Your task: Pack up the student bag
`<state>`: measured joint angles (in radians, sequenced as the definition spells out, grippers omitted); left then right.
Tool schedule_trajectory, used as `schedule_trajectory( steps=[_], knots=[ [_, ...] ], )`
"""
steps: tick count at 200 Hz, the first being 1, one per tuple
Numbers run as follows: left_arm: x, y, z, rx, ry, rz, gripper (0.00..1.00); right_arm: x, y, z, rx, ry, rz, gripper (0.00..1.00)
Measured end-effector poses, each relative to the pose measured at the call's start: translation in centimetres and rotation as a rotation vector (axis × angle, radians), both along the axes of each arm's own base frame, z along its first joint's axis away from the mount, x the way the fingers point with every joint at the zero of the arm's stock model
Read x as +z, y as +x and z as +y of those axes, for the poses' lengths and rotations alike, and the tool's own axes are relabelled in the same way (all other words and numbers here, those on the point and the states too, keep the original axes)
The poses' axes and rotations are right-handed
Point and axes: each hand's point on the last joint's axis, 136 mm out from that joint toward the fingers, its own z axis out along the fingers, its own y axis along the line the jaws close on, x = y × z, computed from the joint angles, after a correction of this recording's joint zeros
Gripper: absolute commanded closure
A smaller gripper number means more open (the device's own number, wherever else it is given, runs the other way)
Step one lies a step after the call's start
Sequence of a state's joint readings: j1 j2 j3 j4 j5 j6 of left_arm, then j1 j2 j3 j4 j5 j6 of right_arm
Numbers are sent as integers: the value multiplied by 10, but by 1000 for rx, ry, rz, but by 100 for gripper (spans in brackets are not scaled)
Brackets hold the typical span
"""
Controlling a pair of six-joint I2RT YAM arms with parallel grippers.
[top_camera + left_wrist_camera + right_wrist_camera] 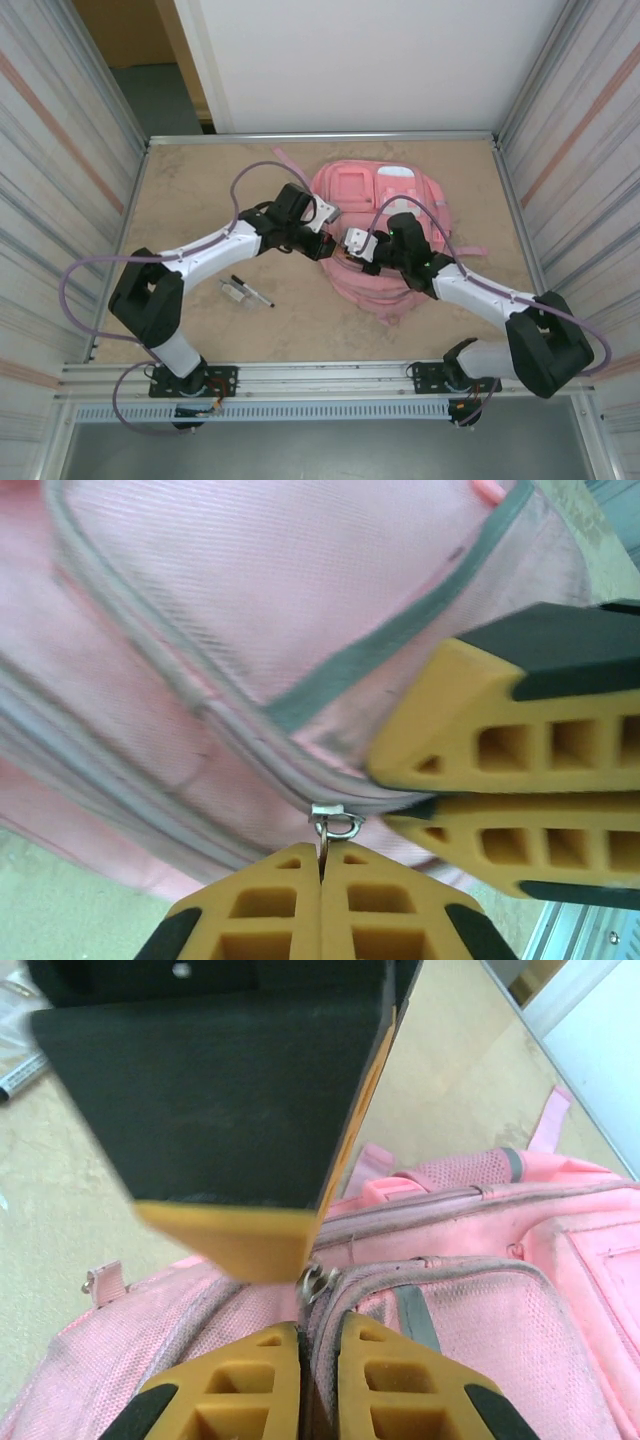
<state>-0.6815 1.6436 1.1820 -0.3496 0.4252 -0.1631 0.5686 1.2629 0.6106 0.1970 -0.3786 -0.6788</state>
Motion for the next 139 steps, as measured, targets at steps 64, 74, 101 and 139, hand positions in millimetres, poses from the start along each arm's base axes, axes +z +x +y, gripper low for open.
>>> schedule_trajectory(
  steps=[64, 74, 101, 139],
  knots=[
    [-17, 19, 3, 19, 30, -3, 100, -4, -8, 0, 46, -18, 0, 100],
    [-19, 20, 3, 18, 32, -1, 100, -6, -8, 0, 50, -23, 0, 100],
    [-22, 26, 3, 20, 10, 5, 100, -7, -6, 1, 59, -35, 5, 100],
    [-25, 30, 6, 26, -11, -4, 100, -6, 0, 4, 61, -39, 25, 66]
  ],
)
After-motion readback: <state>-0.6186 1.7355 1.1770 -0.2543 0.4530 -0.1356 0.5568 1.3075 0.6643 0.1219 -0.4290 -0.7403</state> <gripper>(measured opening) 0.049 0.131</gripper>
